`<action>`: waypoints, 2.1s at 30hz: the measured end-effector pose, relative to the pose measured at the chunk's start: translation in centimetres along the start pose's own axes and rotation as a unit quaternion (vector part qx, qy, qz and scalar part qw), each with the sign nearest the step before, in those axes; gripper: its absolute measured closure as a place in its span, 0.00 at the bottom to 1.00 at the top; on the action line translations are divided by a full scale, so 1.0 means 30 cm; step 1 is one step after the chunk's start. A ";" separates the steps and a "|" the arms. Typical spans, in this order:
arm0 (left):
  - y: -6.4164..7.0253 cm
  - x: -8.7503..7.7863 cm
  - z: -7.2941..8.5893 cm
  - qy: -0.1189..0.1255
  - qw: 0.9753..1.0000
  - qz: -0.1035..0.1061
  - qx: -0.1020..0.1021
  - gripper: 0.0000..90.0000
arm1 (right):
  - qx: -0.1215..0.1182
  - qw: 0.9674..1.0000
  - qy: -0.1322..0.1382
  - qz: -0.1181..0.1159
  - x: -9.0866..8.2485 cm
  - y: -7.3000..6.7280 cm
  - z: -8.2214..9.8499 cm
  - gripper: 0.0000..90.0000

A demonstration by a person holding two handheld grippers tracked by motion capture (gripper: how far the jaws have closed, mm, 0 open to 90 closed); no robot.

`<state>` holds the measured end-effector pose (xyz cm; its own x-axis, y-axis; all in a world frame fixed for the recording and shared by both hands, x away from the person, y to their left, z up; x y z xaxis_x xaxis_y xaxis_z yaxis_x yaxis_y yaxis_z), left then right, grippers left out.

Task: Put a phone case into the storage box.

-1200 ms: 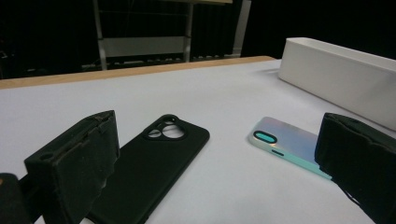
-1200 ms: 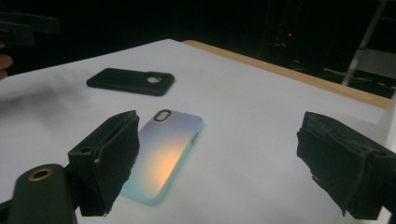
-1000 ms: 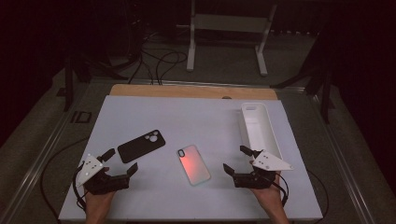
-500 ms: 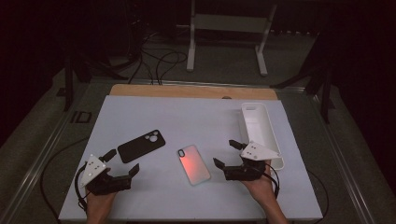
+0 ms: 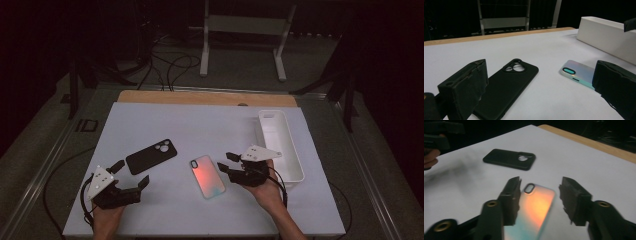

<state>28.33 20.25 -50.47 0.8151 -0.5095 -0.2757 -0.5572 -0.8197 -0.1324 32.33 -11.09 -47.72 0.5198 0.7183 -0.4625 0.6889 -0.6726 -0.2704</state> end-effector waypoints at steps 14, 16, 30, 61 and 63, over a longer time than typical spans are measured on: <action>0.001 0.000 0.001 -0.003 1.000 -0.004 0.003 0.01 | -0.057 0.996 -0.059 -0.028 0.107 -0.084 0.050 1.00; 0.002 0.001 0.001 -0.003 1.000 -0.004 0.003 0.01 | -0.056 0.996 -0.063 -0.027 0.121 -0.090 0.058 1.00; 0.005 0.002 0.001 -0.004 1.000 -0.005 0.005 0.01 | -0.077 0.989 -0.119 -0.030 0.216 -0.139 0.139 1.00; 0.009 0.004 0.003 -0.008 1.000 -0.005 0.008 0.01 | -0.121 0.972 -0.203 0.001 0.299 -0.156 0.243 1.00; 0.008 0.005 0.004 -0.008 1.000 -0.004 0.008 0.01 | -0.123 0.971 -0.204 0.008 0.293 -0.144 0.243 1.00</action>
<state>28.28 20.00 -50.65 0.8175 -0.4978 -0.2897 -0.5526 -0.8198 -0.1505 30.24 -3.16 -56.76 0.3225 0.5431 -0.7753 0.8078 -0.5848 -0.0736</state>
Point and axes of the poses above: each handheld gripper's, and its own axes: x roughly forward along the jaws, z roughly out of its underside, y roughly to its right, the point moved 7 cm from there along x, roughly forward along the jaws, and after that the axes turned 13 degrees about x, right-handed, at the moved point
